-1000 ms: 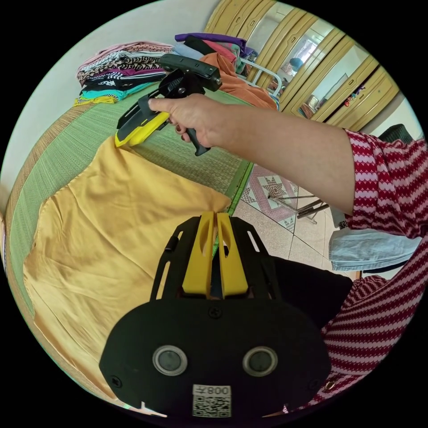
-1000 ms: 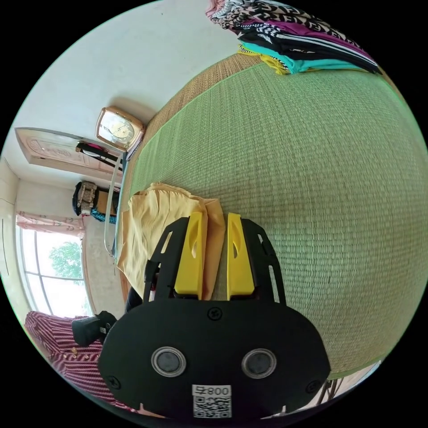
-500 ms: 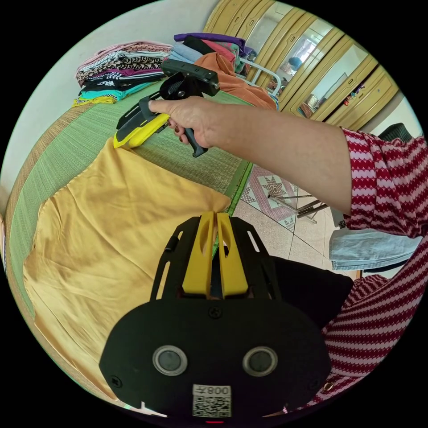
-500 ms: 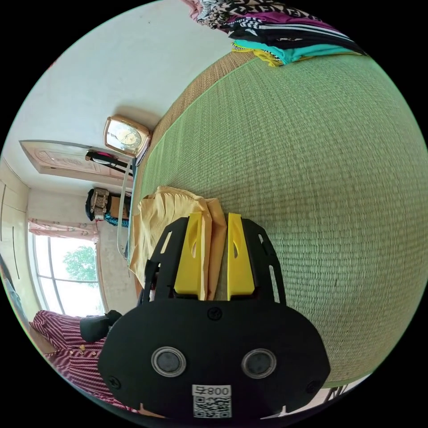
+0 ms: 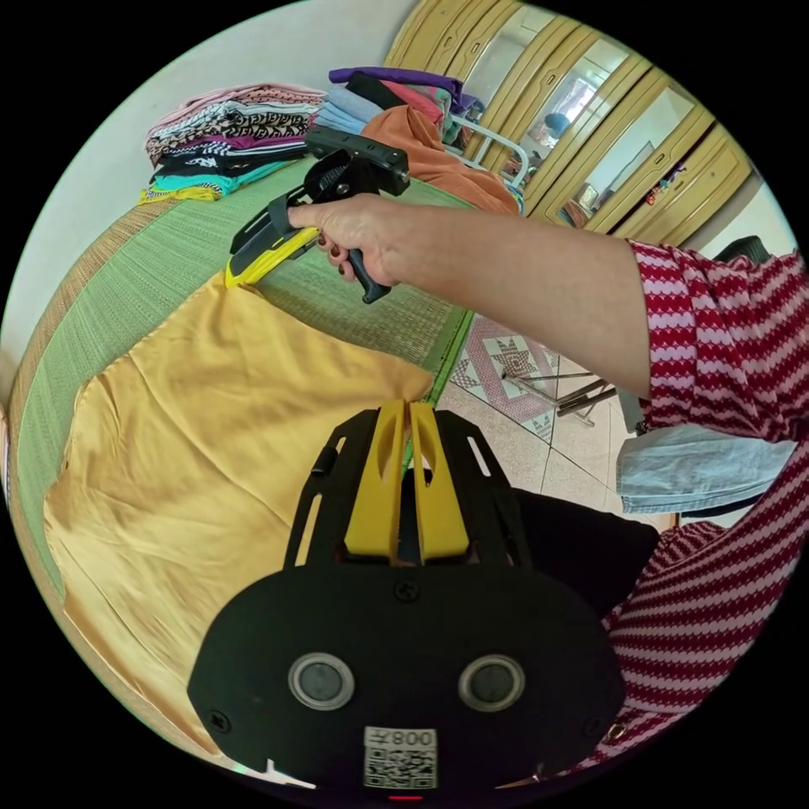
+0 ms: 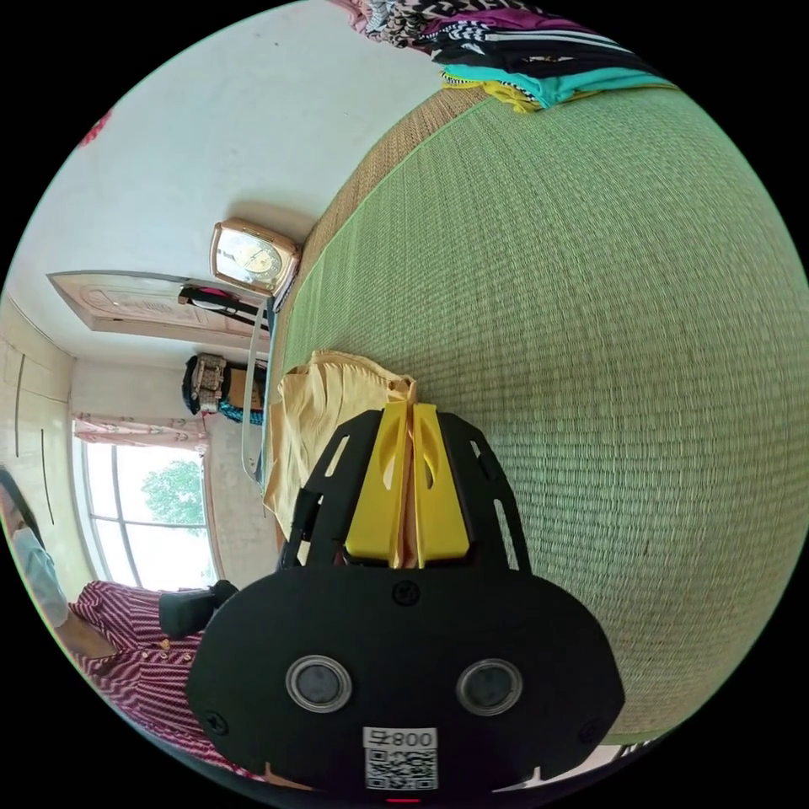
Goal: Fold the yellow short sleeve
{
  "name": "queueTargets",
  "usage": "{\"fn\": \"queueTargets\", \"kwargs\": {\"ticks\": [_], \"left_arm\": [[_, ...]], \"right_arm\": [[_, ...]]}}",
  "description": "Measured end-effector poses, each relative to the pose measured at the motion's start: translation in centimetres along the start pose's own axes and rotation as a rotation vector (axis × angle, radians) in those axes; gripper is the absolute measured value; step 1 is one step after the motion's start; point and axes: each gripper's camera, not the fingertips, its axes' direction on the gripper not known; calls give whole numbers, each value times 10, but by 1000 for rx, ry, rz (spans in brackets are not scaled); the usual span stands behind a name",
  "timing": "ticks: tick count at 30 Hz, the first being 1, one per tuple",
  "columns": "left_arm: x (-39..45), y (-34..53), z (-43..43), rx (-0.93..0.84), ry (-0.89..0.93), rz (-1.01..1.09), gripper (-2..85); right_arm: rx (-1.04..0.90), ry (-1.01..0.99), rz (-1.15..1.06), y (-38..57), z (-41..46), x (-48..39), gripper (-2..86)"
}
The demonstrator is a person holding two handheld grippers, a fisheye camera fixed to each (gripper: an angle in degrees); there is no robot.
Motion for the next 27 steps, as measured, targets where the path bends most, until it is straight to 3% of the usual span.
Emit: {"fn": "queueTargets", "kwargs": {"ticks": [15, 27], "left_arm": [[-22, 4, -202, 207, 165, -40, 6], [-165, 162, -476, 550, 223, -357, 7]], "right_arm": [[142, -93, 85, 51, -67, 63, 5], [214, -281, -85, 29, 1, -28, 6]]}}
